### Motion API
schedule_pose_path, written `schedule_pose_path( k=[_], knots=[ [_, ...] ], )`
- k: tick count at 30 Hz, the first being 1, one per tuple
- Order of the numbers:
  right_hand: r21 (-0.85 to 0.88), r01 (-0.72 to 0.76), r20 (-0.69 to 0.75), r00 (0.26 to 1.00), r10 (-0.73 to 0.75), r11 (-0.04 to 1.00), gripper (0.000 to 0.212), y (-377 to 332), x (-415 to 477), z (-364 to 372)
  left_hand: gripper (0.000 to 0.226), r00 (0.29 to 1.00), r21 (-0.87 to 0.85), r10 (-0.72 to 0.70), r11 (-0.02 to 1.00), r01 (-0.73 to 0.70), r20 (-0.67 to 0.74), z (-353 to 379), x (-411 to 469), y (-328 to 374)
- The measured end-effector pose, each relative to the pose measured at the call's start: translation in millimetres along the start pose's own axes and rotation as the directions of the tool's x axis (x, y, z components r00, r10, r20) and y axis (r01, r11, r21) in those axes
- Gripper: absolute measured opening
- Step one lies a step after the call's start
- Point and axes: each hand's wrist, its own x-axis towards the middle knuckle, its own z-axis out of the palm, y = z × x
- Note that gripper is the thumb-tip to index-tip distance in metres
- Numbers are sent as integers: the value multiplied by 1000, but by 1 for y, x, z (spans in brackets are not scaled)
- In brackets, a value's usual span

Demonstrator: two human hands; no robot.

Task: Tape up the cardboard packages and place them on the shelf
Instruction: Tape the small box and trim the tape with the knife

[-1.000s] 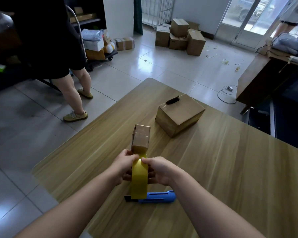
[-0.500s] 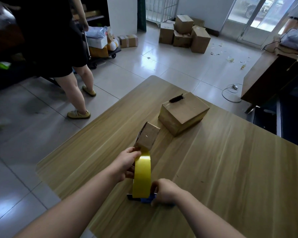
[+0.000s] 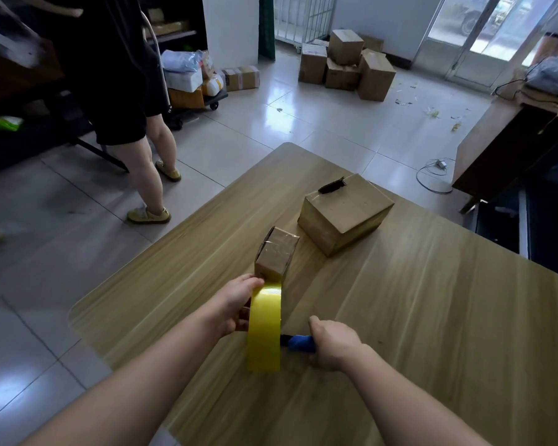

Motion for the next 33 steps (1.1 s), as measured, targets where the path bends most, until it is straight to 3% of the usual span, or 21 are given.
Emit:
schedule_pose_path(
  k=[5, 7, 9, 10, 12, 14, 15, 17, 22, 26, 33],
  knots=[
    [90, -245, -73, 965, 252, 965, 32, 7, 2, -7, 19, 1000, 16, 7, 1000, -6, -16, -2, -1, 1],
    [233, -370, -107, 910, 401, 900, 34, 9, 0, -16, 21, 1000, 21, -2, 1000, 2, -19, -3, -1, 1],
    [428, -371, -186, 856, 482, 824, 30, 11, -1, -26, 21, 1000, 15, -14, 1000, 14, -26, -3, 0, 0],
    [542, -289, -253, 839, 481, 789, 27, 10, -1, -32, 21, 999, 9, -19, 1000, 19, -29, -3, 0, 0],
    [737, 36, -402, 826, 395, 675, 32, 1, 0, -42, 20, 999, -2, -27, 1000, 27, -29, -1, 0, 0],
    [779, 290, -497, 827, 264, 557, 60, -15, -1, -57, 16, 999, -2, -24, 1000, 24, -24, 3, -1, 0],
    [771, 333, -507, 837, 206, 543, 79, -23, 0, -64, 14, 1000, 0, -21, 1000, 21, -20, 4, -2, 0],
    [738, 330, -483, 867, 120, 588, 99, -35, 4, -75, 11, 1000, -9, -13, 1000, 13, -8, 6, -3, 0],
    [651, 237, -451, 885, 117, 721, 83, -36, 14, -81, 14, 1000, -56, 14, 998, -13, 23, 8, -7, -1],
    [529, 197, -455, 887, 81, 825, 88, -30, 11, -85, 6, 998, 18, 27, 999, -28, 51, 6, -9, -1],
    [289, 167, -453, 891, -19, 943, 79, -29, 6, -98, 24, 995, 51, 24, 998, -29, 100, 12, -13, -3]
  ],
)
